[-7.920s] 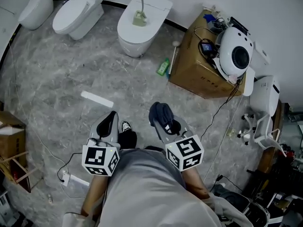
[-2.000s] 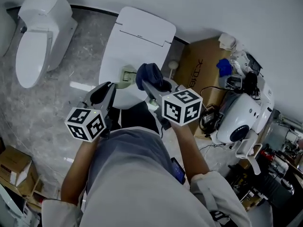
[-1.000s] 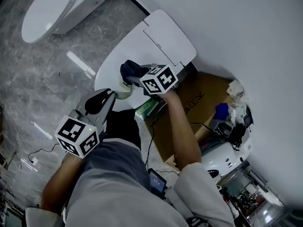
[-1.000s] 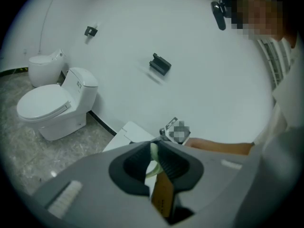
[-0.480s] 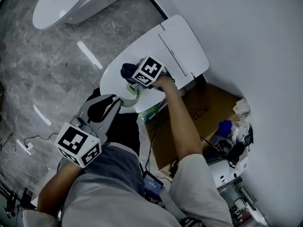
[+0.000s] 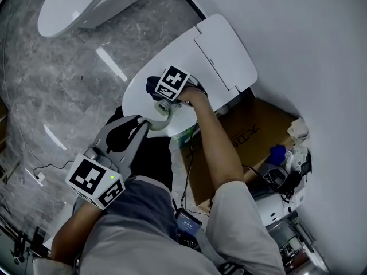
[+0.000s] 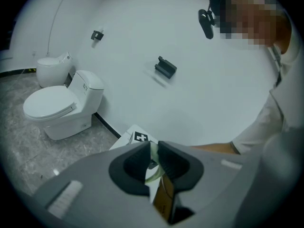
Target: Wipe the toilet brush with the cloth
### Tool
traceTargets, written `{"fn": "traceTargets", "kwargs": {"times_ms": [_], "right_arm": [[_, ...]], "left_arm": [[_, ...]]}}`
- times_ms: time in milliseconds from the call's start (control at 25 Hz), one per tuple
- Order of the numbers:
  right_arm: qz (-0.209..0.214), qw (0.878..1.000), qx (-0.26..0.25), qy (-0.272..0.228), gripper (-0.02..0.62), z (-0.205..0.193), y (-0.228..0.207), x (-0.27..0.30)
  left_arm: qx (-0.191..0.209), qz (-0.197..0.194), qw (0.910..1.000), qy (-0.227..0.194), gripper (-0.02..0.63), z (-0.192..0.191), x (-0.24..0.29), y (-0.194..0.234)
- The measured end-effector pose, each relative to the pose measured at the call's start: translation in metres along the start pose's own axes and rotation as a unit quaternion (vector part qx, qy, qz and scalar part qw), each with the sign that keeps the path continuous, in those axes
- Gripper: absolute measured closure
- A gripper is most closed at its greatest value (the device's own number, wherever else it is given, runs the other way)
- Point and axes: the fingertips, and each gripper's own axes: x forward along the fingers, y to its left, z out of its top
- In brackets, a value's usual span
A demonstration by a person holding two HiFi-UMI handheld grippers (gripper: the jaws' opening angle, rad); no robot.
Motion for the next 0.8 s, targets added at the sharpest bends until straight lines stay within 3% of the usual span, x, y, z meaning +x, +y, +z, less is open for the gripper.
{"fn": "traceTargets", "kwargs": {"times_ms": [440,640,800], "right_arm": [[-0.009,0.999,-0.027,0.043,0.500,-0.004,-0.013,0.026],[-0.015,0.999,-0.009,0.042,0.500,-0.005,-0.021,0.038],[-0.027,0.999,0.041,0.022,0.499,-0.008,-0.032,0.041]], "left_arm": [[0.004,0.008,1.0000,-0.004,0.606,-0.002,0.000,0.001],[-0.003,0.007,0.9999,-0.008,0.606,-0.003,-0.001,0.004],[0.000,0.012,0.9999,-0.012,0.606,-0.004,-0.002,0.004]]}}
